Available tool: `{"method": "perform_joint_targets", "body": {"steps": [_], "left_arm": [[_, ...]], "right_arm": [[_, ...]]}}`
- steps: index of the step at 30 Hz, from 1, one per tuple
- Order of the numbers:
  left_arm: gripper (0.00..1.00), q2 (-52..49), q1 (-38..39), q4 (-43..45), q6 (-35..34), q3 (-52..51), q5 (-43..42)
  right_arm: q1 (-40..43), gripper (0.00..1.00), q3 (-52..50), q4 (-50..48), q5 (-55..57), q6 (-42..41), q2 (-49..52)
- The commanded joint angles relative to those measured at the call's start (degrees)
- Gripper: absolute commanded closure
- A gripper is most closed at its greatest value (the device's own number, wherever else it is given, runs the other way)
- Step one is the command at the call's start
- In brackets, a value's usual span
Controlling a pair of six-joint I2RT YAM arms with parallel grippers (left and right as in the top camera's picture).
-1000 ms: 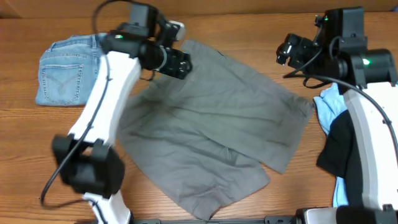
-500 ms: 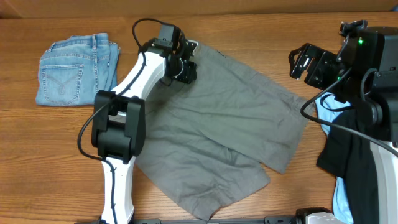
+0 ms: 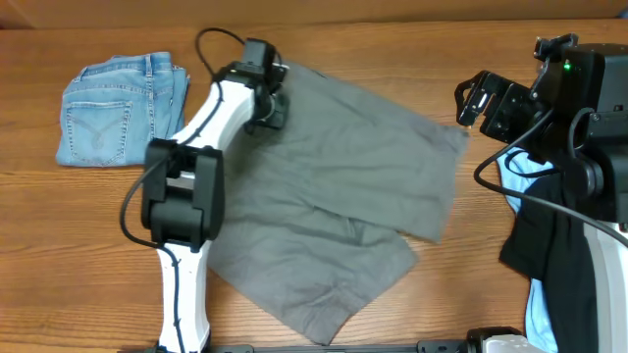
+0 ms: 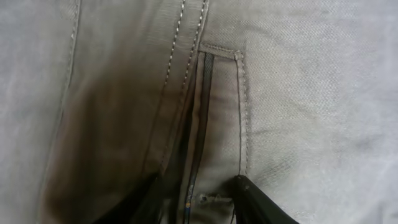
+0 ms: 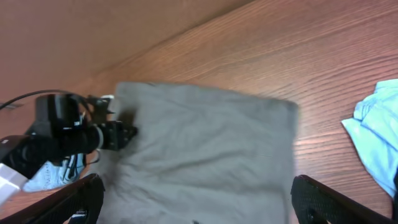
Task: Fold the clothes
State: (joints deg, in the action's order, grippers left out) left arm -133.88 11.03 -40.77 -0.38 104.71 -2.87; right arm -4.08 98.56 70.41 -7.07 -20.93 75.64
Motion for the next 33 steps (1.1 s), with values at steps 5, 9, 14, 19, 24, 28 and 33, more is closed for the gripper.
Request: {"method": "perform_joint_targets", "body": {"steps": [5, 9, 14, 19, 24, 28, 33], "left_arm": [[0.59, -1.3, -11.5, -1.1, -3.9, 1.1, -9.6], [0.52, -1.3, -13.7, -1.8, -4.0, 6.5, -24.3], [0.47, -1.3, -13.9, -7.7, -4.3, 19.2, -29.3], [0.44, -0.9, -13.4, -16.0, -3.8, 33.8, -30.1], [0.42, 0.6, -13.0, -24.8, -3.9, 49.9, -30.2], [0.41, 3.0, -12.1, -32.3, -1.9, 60.4, -29.7], [0.37, 7.7, -9.9, -42.5, 2.0, 67.2, -22.8]], "right_arm": [[0.0, 0.0, -0.9, 0.9, 0.1, 0.2, 3.1], [0.0, 0.0, -1.8, 1.0, 0.1, -0.1, 7.9], [0.0, 0.01, -1.9, 0.3, -0.1, -0.1, 15.5], [0.0, 0.04, -1.9, -2.5, -0.6, 0.0, 22.0], [0.0, 0.12, -1.9, -7.7, -2.9, 4.0, 27.7], [0.0, 0.19, -1.9, -6.8, -3.1, 4.1, 32.0], [0.0, 0.27, -1.9, -2.0, -2.9, 4.5, 37.9]]}}
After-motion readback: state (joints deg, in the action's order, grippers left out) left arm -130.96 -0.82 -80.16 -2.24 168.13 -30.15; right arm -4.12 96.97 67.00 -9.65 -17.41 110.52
